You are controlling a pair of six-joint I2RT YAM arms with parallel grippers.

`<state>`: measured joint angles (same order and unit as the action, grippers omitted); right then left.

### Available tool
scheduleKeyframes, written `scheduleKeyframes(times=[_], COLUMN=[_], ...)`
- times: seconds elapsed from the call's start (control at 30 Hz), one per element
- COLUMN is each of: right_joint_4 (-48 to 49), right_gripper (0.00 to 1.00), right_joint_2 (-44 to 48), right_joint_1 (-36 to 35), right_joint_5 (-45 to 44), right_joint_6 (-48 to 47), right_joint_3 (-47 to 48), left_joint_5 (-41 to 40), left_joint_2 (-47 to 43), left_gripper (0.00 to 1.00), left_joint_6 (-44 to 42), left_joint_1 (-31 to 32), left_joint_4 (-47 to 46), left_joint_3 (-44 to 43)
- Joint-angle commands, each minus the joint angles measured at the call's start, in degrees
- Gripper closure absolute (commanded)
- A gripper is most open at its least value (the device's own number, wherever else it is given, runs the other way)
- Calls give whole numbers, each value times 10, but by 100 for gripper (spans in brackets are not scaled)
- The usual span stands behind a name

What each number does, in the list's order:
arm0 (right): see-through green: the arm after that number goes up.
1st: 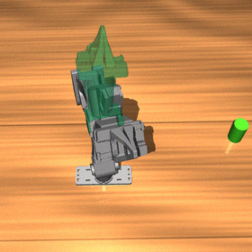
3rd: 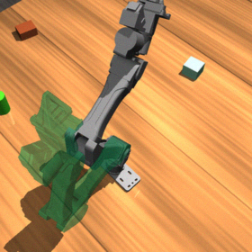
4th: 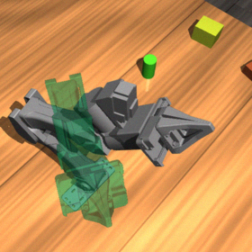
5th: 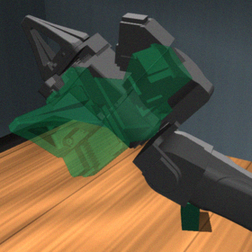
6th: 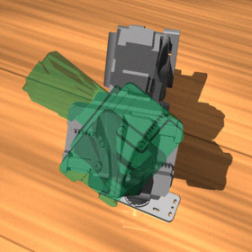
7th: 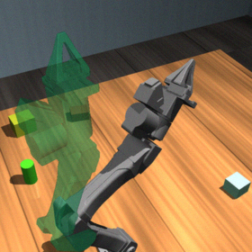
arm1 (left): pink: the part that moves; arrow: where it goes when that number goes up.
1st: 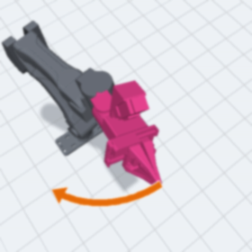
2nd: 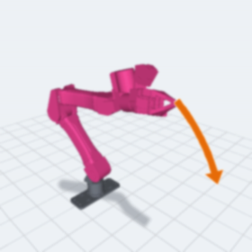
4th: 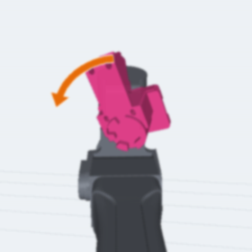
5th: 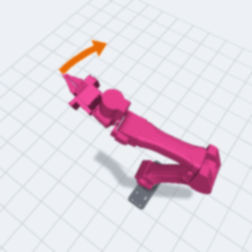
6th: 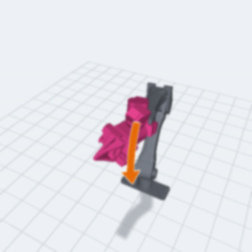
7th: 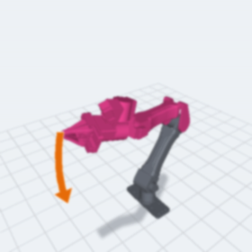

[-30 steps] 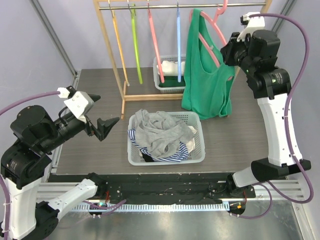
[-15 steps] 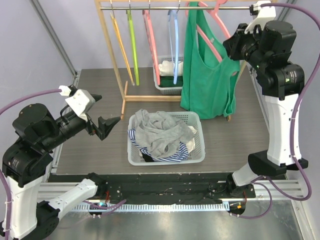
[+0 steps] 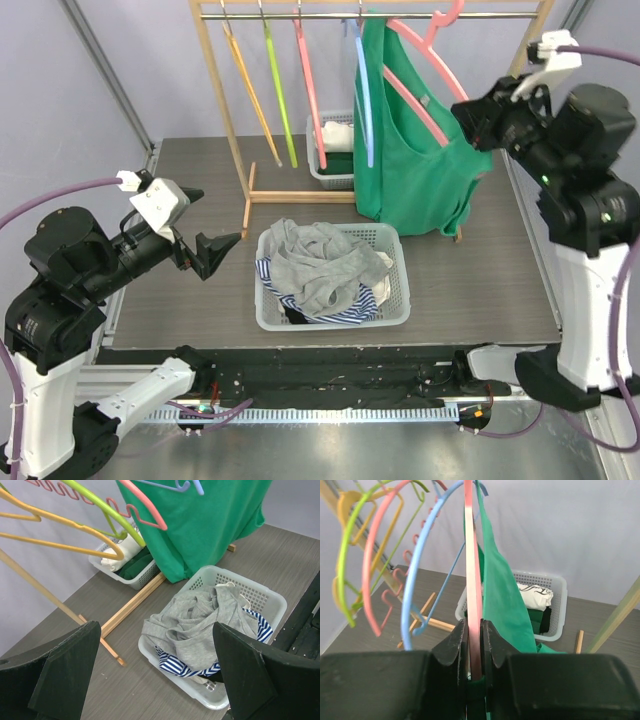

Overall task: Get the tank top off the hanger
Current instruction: Pick up the hanger from the clothesline.

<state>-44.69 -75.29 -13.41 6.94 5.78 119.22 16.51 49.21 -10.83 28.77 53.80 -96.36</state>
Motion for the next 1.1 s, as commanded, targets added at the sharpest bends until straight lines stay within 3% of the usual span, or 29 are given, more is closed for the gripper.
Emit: scheduleKeyframes(times=[0.0,0.33,0.6,0.7,0.8,0.93,1.07], right_joint_4=[119,-14,-10,54,181,216,310], right_gripper=[99,99,99,99,99,99,99], right_joint_2=[95,158,205,248,273,195,154], right_joint_1=[-3,-3,-2,-3,-3,-2,-3], right_joint_5=[36,22,-16,9,24,61,112], right_joint_6=[6,4,12,26,44,74,114], right_joint_3=[29,67,73,28,-28,87,103], left_joint_5=[14,20,26,30,33,34,34], left_joint_2=[2,0,-2,1,2,-3,-10], left_gripper=[0,0,1,0,0,0,0], left_joint_6=[12,22,26,27,31,32,32], left_joint_1=[-3,-4,-9,-10,-14,-16,-19], left_joint_4=[-25,-26,-25,-24,-26,-26,-26], left_joint_3=[-7,-11,-17,-23,-26,-26,-23])
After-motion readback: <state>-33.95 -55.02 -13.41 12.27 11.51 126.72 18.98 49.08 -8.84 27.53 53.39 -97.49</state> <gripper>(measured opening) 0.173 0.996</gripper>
